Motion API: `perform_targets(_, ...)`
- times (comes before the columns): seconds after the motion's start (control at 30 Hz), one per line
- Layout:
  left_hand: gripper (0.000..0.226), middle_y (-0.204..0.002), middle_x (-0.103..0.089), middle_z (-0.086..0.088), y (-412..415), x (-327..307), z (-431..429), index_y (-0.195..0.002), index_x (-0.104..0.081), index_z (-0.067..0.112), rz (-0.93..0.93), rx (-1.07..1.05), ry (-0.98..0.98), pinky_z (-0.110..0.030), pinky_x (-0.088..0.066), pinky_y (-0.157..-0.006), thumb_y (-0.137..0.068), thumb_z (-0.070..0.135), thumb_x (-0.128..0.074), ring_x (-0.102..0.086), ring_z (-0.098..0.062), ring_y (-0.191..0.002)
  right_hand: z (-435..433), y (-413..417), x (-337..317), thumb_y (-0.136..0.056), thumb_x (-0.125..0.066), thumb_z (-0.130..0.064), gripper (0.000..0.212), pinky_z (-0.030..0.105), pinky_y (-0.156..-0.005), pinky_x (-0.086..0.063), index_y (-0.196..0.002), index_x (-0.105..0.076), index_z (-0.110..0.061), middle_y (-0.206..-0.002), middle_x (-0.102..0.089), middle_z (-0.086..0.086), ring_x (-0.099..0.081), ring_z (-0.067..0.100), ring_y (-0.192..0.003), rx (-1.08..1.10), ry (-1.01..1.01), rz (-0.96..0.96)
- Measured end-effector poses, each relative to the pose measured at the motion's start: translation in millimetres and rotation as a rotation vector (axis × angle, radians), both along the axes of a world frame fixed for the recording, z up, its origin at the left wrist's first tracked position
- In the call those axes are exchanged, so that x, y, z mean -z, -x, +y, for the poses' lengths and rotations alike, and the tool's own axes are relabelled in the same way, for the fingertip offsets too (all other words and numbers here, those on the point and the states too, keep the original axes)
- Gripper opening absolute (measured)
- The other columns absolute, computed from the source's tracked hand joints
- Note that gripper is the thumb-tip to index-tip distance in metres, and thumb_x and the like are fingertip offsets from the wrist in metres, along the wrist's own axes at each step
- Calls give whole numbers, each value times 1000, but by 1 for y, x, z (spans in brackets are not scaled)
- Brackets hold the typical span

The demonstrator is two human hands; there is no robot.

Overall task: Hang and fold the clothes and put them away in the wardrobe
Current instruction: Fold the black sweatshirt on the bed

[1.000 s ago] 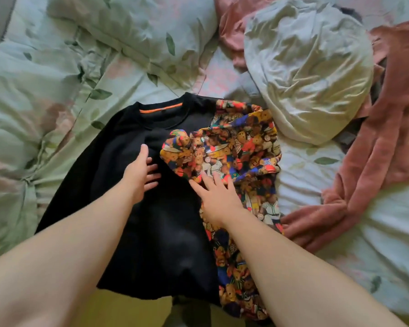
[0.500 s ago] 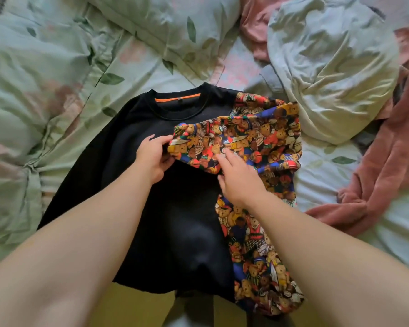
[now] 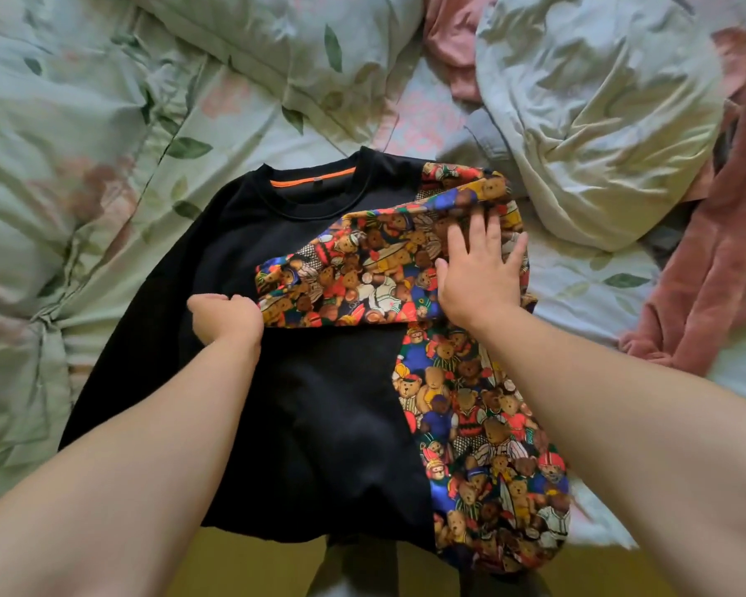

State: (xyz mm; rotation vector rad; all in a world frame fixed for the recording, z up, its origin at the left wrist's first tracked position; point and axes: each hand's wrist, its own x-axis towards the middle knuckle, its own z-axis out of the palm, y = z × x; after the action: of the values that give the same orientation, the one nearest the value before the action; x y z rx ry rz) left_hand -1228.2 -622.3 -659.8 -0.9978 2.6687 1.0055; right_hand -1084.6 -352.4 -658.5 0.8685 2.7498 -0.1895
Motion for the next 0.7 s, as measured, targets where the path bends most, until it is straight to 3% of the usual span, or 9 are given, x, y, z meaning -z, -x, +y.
perform_targets(0.1,41,-123,-62,-16,17,1,7,-127,-45,10,-42,-30,129,-43,-47,-92,-88,15,-51,-60,-40,-114,11,2,4,-103,-29,-46,61,67,-119,4,-159,-18,-24,-169,0,11,7,31,-156,-36,-23,13)
perform_targets(0.23,45,-142,-50,-21,28,2,9,-137,-45,9,-196,-31,469,-51,-30,-111,-92,14,-45,-46,-40,-131,22,8,9,-101,-32,-53,65,65,-120,-3,-158,-21,-23,-169,-10,11,-4,32,-156,-109,41,-4)
perform_targets(0.33,50,-140,-49,-17,22,-5,20,-136,-52,15,30,437,604,-50,-34,-106,-86,18,-53,-47,-38,-128,25,9,12,-101,-37,-53,62,64,-120,-8,-154,-30,-23,-167,-17,10,-13,32,-154,-168,90,5)
perform_targets(0.47,69,-143,-52,-9,7,-12,55,-147,-43,18,186,1068,358,-51,-37,-109,-87,47,-61,-48,-32,-132,30,3,8,-101,-49,-37,45,54,-118,-23,-140,-50,-16,-160,-31,12,-28,30,-148,-65,149,223)
perform_targets(0.57,86,-148,-50,-3,-2,-15,89,-152,-34,19,206,1312,345,-49,-40,-113,-83,57,-69,-47,-25,-136,38,1,1,-96,-55,-29,26,43,-102,-37,-117,-63,-17,-136,-51,8,-46,28,-128,161,213,475)
perform_targets(0.7,87,-153,-46,-2,-7,-13,138,-156,-31,19,160,1392,330,-48,-40,-113,-86,49,-73,-44,-25,-140,73,23,-8,-97,-47,-38,22,31,-89,-39,-100,-60,-21,-117,-55,4,-55,25,-109,820,433,627)
